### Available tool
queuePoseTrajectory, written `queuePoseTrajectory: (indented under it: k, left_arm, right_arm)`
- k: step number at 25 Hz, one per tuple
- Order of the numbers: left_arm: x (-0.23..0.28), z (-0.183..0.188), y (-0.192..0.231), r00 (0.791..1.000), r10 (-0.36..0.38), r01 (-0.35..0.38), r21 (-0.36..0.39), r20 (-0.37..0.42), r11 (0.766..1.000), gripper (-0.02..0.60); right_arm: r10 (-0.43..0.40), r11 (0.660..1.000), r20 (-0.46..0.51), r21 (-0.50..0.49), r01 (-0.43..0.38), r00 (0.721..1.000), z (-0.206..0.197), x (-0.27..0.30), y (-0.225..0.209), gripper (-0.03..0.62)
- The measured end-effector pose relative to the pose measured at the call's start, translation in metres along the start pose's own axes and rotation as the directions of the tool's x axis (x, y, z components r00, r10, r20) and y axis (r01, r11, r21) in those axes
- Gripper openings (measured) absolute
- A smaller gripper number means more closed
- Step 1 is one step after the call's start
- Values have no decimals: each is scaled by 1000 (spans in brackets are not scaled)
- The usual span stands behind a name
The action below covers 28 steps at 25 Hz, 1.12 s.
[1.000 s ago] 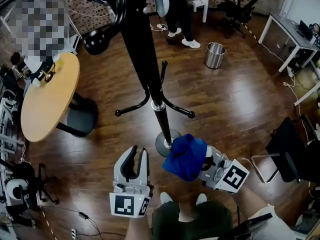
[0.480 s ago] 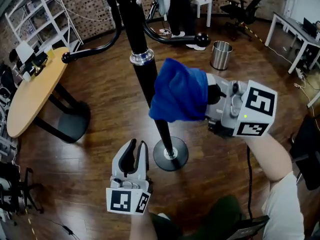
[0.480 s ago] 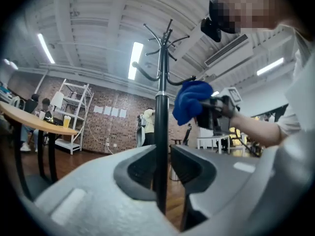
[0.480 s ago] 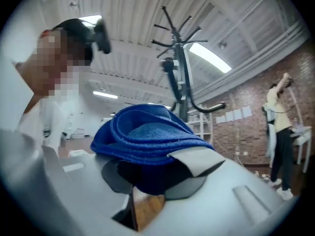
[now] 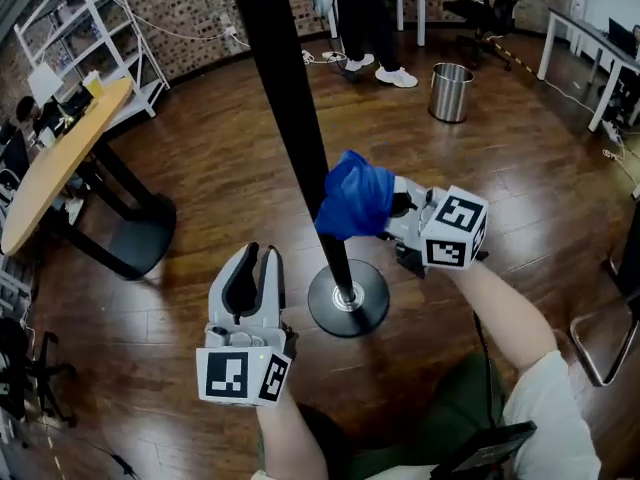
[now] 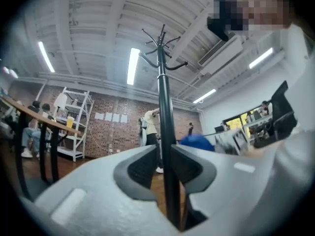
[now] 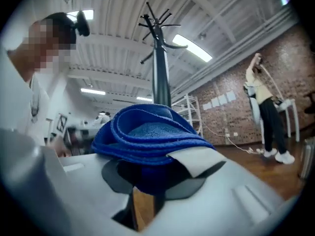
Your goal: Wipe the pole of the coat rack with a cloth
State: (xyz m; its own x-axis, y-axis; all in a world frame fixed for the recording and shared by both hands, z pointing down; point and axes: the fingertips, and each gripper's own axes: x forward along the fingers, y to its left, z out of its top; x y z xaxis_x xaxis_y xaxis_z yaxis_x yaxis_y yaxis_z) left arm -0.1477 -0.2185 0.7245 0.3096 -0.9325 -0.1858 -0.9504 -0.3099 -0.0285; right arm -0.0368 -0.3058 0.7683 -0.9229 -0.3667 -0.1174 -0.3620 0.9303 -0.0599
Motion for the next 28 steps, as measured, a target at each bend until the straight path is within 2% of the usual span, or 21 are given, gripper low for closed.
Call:
queuePoseTrajectory:
  k: [1, 3, 4, 6, 8, 9, 10, 11, 13, 14, 16, 18, 19, 21, 22, 24, 25, 27, 28]
  left_arm:
    - [-3, 2, 5, 999, 32, -33, 34, 12, 999, 90]
    - [-9, 2, 9, 998, 64, -66, 75, 29, 995, 90]
    - [-13, 1, 9, 998, 60, -63, 73, 36, 995, 89]
    - [-16, -4, 12, 998, 50, -51, 47, 42, 998, 88]
    - [-16, -11, 14, 999, 44, -45, 48, 27, 998, 89]
    - [-17, -15, 16, 999, 47, -48, 64, 20, 997, 89]
    - [-19, -19, 18, 998, 54, -55, 82, 15, 995, 88]
    - [-21, -24, 21, 998, 62, -62, 96, 11, 993, 87]
    - [-28, -33, 30, 997, 75, -74, 90, 1, 993, 87]
    - [-32, -35, 36, 996, 84, -84, 79, -3, 993, 87]
    - [-39, -33, 49, 994, 114, -114, 84, 7, 990, 87]
    - [-48, -26, 64, 986, 166, -168, 102, 26, 981, 87]
    - [-50, -23, 70, 981, 190, -192, 95, 33, 977, 83]
    - [-49, -16, 75, 979, 197, -200, 64, 47, 978, 80]
    - [-47, -12, 75, 980, 190, -193, 53, 55, 980, 80]
    - [-45, -1, 78, 980, 185, -189, 49, 73, 981, 80]
    - [-45, 3, 80, 980, 182, -187, 49, 81, 981, 80]
    - [-47, 7, 82, 982, 171, -175, 39, 82, 984, 80]
    - [-48, 7, 83, 983, 168, -171, 32, 75, 985, 80]
  right_arm:
    - [-36, 998, -4, 45, 36, 999, -63, -10, -5, 101]
    - [-75, 987, -123, 131, 91, 990, -208, -25, -5, 101]
    - [-79, 978, -218, 171, 118, 973, -282, -30, 1, 101]
    - [-78, 955, -389, 236, 181, 918, -405, -36, 12, 101]
    - [-102, 930, -491, 261, 258, 865, -481, -40, 19, 101]
    - [-117, 923, -509, 260, 283, 852, -497, -39, 22, 100]
    - [-126, 922, -500, 261, 287, 857, -497, -35, 26, 100]
    - [-128, 927, -465, 258, 272, 876, -480, -25, 32, 100]
    - [-132, 955, -349, 206, 213, 928, -403, 3, 51, 100]
    - [-128, 972, -272, 157, 176, 954, -344, 17, 63, 100]
    - [-76, 996, -87, 36, 80, 993, -196, 41, 90, 100]
    - [-19, 992, 81, -122, 29, 997, -38, 56, 110, 100]
    - [-14, 979, 141, -200, 43, 990, 32, 61, 114, 100]
    - [-45, 952, 206, -288, 105, 977, 144, 74, 108, 100]
    - [-75, 945, 223, -295, 140, 972, 184, 80, 100, 100]
    - [-140, 942, 234, -266, 202, 962, 226, 89, 82, 100]
    - [-165, 944, 219, -249, 218, 962, 227, 93, 74, 100]
    - [-198, 945, 160, -232, 232, 967, 189, 98, 66, 100]
    - [-218, 943, 121, -228, 241, 968, 150, 97, 64, 100]
